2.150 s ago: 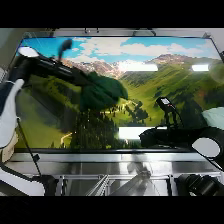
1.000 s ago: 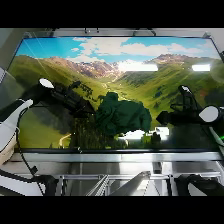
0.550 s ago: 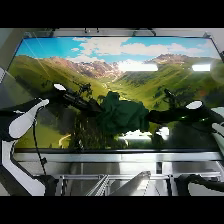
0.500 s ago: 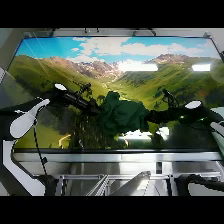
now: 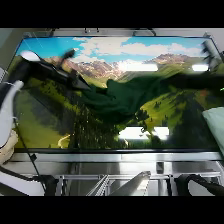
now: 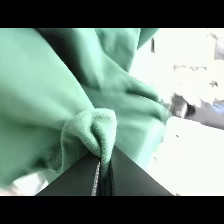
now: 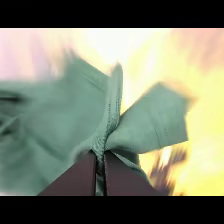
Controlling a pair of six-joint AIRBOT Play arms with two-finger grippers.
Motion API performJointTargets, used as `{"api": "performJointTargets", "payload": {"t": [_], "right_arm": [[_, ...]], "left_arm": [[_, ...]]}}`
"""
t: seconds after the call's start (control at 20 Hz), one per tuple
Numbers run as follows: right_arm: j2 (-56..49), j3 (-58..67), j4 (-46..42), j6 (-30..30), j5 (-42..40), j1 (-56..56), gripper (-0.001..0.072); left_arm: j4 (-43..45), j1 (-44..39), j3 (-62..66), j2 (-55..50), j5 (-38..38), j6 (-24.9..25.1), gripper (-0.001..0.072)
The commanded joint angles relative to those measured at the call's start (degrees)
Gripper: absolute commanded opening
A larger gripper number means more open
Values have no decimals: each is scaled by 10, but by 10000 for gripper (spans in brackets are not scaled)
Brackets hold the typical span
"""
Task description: Fold the shirts.
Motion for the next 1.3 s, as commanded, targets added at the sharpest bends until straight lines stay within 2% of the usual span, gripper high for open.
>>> {"api": "performJointTargets", "payload": {"t": [0.0,0.2,0.35,0.45,0.55,0.7,0.85,0.95,1.0,1.05,1.1,1.25], "right_arm": [[104,125,0,20,16,-40,21],[187,141,-39,25,-14,-40,22],[205,140,-71,58,23,-38,22],[192,119,-123,101,56,-38,22],[174,59,-176,157,67,-38,22],[142,-51,-224,233,60,-38,22],[90,-153,-229,243,-2,-38,22],[48,-184,-229,242,-51,-38,25],[28,-183,-228,242,-59,-39,156],[13,-178,-229,235,-60,-39,447],[5,-169,-236,229,-58,-42,487],[-2,-137,-270,227,-61,-65,481]], "left_arm": [[8,45,142,111,1,-35,3],[74,59,183,218,30,-36,23],[87,59,106,275,32,-34,23],[139,59,42,283,34,-35,23],[185,59,-26,269,33,-35,23],[199,59,-122,218,28,-35,22],[199,59,-193,151,44,-29,20],[200,60,-214,101,74,-3,26],[200,63,-207,77,78,-2,231],[200,70,-189,53,76,-2,476],[200,81,-166,30,66,-5,720],[200,121,-113,-15,25,-33,714]]}}
